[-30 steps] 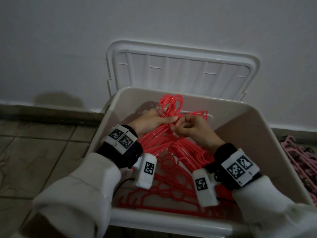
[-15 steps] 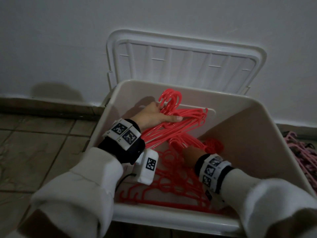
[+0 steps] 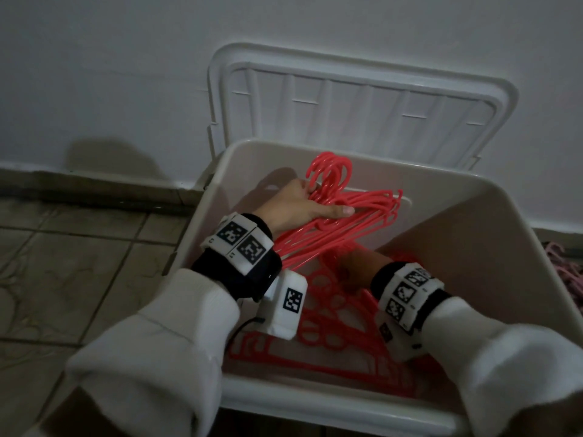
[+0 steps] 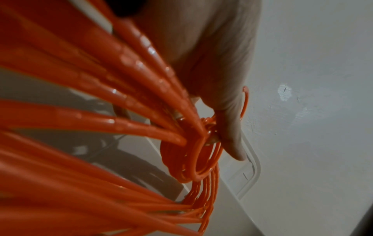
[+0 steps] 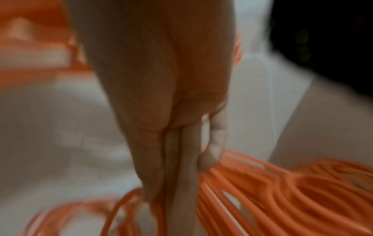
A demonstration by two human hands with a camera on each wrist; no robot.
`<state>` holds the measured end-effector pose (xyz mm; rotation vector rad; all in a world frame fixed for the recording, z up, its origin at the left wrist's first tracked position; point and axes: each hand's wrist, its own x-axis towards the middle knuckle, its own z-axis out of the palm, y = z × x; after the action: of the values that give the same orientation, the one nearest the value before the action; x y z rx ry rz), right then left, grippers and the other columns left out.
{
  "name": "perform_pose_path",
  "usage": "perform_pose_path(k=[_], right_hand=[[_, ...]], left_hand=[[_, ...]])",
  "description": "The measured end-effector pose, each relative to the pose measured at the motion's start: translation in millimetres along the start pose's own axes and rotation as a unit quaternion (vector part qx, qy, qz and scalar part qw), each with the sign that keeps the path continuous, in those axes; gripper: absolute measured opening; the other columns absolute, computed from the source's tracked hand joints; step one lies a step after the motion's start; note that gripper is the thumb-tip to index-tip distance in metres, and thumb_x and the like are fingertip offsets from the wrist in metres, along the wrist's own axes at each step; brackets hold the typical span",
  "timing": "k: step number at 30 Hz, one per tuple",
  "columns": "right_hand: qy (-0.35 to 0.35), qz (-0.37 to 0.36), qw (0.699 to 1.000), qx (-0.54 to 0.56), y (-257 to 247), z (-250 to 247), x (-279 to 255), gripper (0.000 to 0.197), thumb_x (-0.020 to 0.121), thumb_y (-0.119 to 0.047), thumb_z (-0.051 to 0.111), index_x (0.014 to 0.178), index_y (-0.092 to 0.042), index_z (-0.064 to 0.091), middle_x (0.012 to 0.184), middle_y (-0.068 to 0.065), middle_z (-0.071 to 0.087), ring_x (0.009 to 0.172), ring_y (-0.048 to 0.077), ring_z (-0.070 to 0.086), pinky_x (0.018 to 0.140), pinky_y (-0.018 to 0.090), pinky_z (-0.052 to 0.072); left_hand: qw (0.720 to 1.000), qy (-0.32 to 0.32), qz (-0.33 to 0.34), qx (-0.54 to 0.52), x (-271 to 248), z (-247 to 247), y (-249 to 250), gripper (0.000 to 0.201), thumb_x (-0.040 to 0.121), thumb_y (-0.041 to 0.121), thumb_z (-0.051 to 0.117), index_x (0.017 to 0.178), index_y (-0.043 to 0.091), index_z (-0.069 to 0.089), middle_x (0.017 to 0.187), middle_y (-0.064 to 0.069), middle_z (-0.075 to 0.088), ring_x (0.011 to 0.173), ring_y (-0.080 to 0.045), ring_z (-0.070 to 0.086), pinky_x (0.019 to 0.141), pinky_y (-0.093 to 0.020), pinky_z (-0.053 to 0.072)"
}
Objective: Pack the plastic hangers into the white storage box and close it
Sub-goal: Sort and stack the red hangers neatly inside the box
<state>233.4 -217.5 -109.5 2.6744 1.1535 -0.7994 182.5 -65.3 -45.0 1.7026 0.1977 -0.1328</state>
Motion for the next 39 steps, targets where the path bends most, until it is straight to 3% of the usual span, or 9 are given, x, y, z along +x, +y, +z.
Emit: perform_pose_path(k=[3,8,11,19,22,26,28,32,39], right_hand=[[-0.016,-0.012,0.998,0.067,7,-8,-1,0.040,0.092,-0.013,0.054,0.131,-0.004,0.049,0.132,0.014,0.053,0.121,0.026,0.050,0.092,0.022,0.033],[0.063,-0.039,0.975,0.209,20,-9,-5,0.033,0.086,-0.010,0.064,0.116,0.002,0.058,0.107,0.015,0.065,0.094,0.022,0.061,0.082,0.016,0.044],[0.087,-0.039,0.962,0.256,22,-6,-3,0.028,0.087,-0.009,0.063,0.112,0.002,0.058,0.095,0.010,0.062,0.078,0.015,0.059,0.061,0.009,0.041],[0.128,-0.022,0.944,0.304,16,10,12,0.028,0.091,-0.012,0.057,0.116,0.001,0.055,0.104,0.013,0.060,0.094,0.025,0.058,0.092,0.043,0.047],[0.181,-0.042,0.939,0.290,13,13,14,0.028,0.090,-0.005,0.055,0.117,0.003,0.056,0.114,0.021,0.061,0.102,0.032,0.059,0.091,0.036,0.044],[0.274,-0.088,0.920,0.268,8,14,16,0.041,0.082,-0.013,0.048,0.120,0.001,0.057,0.122,0.014,0.058,0.113,0.017,0.050,0.099,0.022,0.035],[0.284,-0.089,0.915,0.274,12,18,25,0.048,0.084,-0.023,0.043,0.125,0.000,0.052,0.128,0.013,0.054,0.119,0.021,0.050,0.104,0.030,0.038],[0.203,-0.032,0.951,0.230,14,18,22,0.043,0.092,-0.017,0.045,0.131,-0.001,0.046,0.127,0.021,0.055,0.116,0.032,0.053,0.101,0.042,0.041],[0.125,-0.032,0.971,0.200,18,12,15,0.036,0.099,-0.013,0.037,0.133,-0.002,0.041,0.124,0.021,0.057,0.109,0.035,0.056,0.091,0.032,0.039]], left_hand=[[1.000,0.004,0.004,0.006,1,-2,1,0.037,0.075,0.020,0.076,0.105,0.000,0.068,0.097,-0.015,0.072,0.085,-0.023,0.069,0.079,-0.027,0.056],[1.000,0.009,0.007,0.003,3,-2,-2,0.038,0.073,0.021,0.078,0.103,0.000,0.068,0.097,-0.017,0.071,0.091,-0.030,0.069,0.088,-0.039,0.054],[1.000,0.014,0.014,-0.003,2,-3,-1,0.035,0.074,0.020,0.077,0.104,0.002,0.069,0.098,-0.017,0.071,0.091,-0.029,0.069,0.089,-0.038,0.054],[1.000,0.019,0.019,-0.006,1,-3,0,0.034,0.076,0.020,0.075,0.104,0.003,0.069,0.097,-0.016,0.072,0.091,-0.031,0.069,0.087,-0.037,0.055],[1.000,0.020,0.018,-0.011,2,-3,-1,0.032,0.076,0.019,0.075,0.104,0.004,0.070,0.097,-0.017,0.072,0.092,-0.033,0.068,0.088,-0.040,0.054],[0.999,0.021,0.022,-0.032,3,-2,-2,0.034,0.076,0.016,0.074,0.108,0.005,0.068,0.100,-0.016,0.071,0.095,-0.031,0.068,0.089,-0.042,0.053],[0.999,0.021,0.025,-0.037,4,-3,-3,0.037,0.076,0.016,0.075,0.110,0.004,0.067,0.101,-0.013,0.071,0.094,-0.026,0.068,0.091,-0.039,0.052],[0.999,0.024,0.032,-0.024,5,-4,-3,0.036,0.076,0.017,0.074,0.108,0.001,0.067,0.100,-0.014,0.071,0.091,-0.023,0.069,0.087,-0.032,0.054],[0.999,0.020,0.032,-0.021,5,-4,-3,0.032,0.077,0.017,0.074,0.105,0.003,0.068,0.097,-0.013,0.072,0.090,-0.027,0.070,0.083,-0.033,0.055]])
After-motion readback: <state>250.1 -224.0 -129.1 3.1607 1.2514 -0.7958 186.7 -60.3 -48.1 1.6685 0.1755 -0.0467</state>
